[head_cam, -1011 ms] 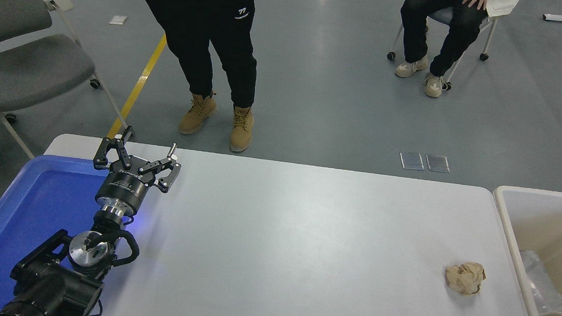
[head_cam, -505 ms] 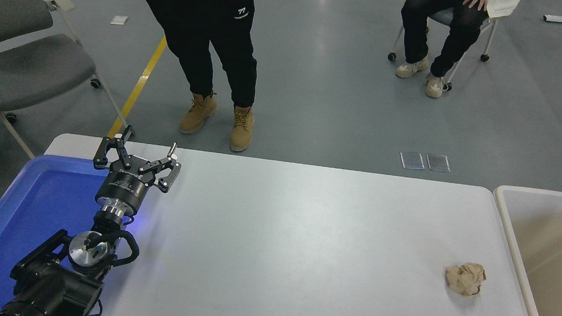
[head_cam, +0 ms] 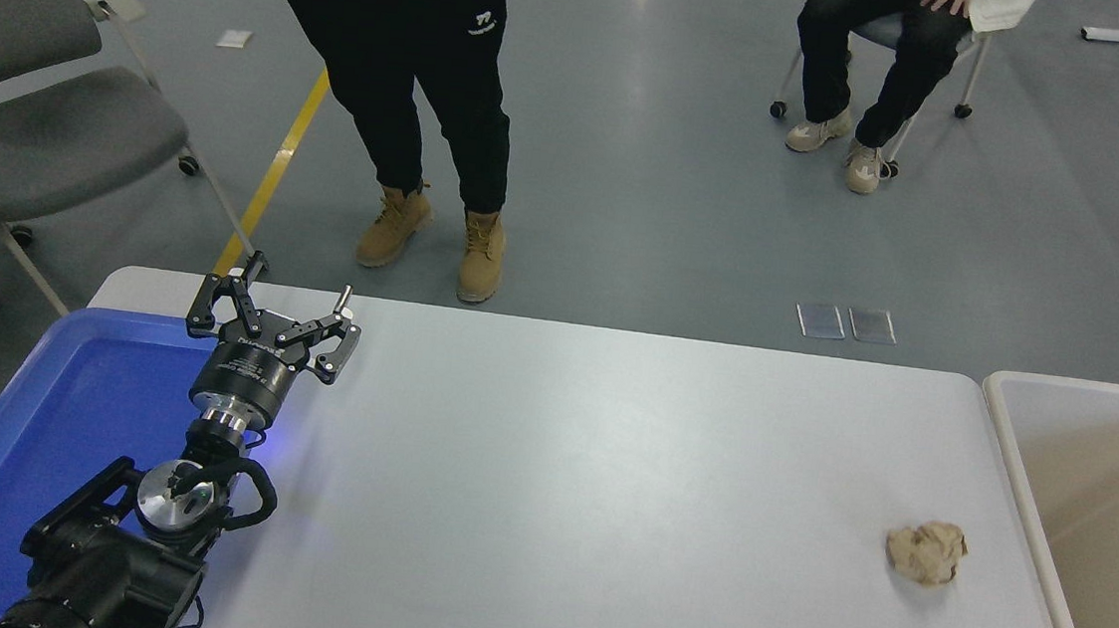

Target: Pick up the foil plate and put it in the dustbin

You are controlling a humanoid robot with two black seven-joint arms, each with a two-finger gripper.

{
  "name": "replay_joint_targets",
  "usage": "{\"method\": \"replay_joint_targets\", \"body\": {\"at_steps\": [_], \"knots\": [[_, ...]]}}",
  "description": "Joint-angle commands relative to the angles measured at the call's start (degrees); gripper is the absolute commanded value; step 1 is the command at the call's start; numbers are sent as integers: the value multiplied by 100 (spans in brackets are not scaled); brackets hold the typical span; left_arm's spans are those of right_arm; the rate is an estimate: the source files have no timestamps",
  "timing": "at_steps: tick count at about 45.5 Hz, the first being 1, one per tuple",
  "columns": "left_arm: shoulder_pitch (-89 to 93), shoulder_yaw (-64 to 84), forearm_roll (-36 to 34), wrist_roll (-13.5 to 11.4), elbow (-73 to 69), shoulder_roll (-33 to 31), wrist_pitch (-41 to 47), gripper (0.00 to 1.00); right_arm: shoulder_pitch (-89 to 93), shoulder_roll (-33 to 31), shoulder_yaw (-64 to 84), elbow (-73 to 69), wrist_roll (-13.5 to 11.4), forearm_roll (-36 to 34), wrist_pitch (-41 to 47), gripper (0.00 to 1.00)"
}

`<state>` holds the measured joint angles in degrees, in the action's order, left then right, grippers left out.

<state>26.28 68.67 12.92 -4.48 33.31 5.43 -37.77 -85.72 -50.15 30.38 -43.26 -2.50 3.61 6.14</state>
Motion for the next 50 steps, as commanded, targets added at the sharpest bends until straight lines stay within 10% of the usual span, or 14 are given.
{"method": "replay_joint_targets", "body": {"at_steps": [1, 30, 50], "knots": [[0, -2, 0, 0, 0, 2, -2, 99, -1859, -57, 1742, -1562, 4, 17, 80, 100], [0, -2, 0, 0, 0, -7, 6, 99, -4233, 2720, 4169, -4392, 66, 817, 124, 100], [0, -2, 0, 0, 0, 2, 6, 99, -4770, 3644, 3773, -5262, 66, 782, 1644, 100]]}}
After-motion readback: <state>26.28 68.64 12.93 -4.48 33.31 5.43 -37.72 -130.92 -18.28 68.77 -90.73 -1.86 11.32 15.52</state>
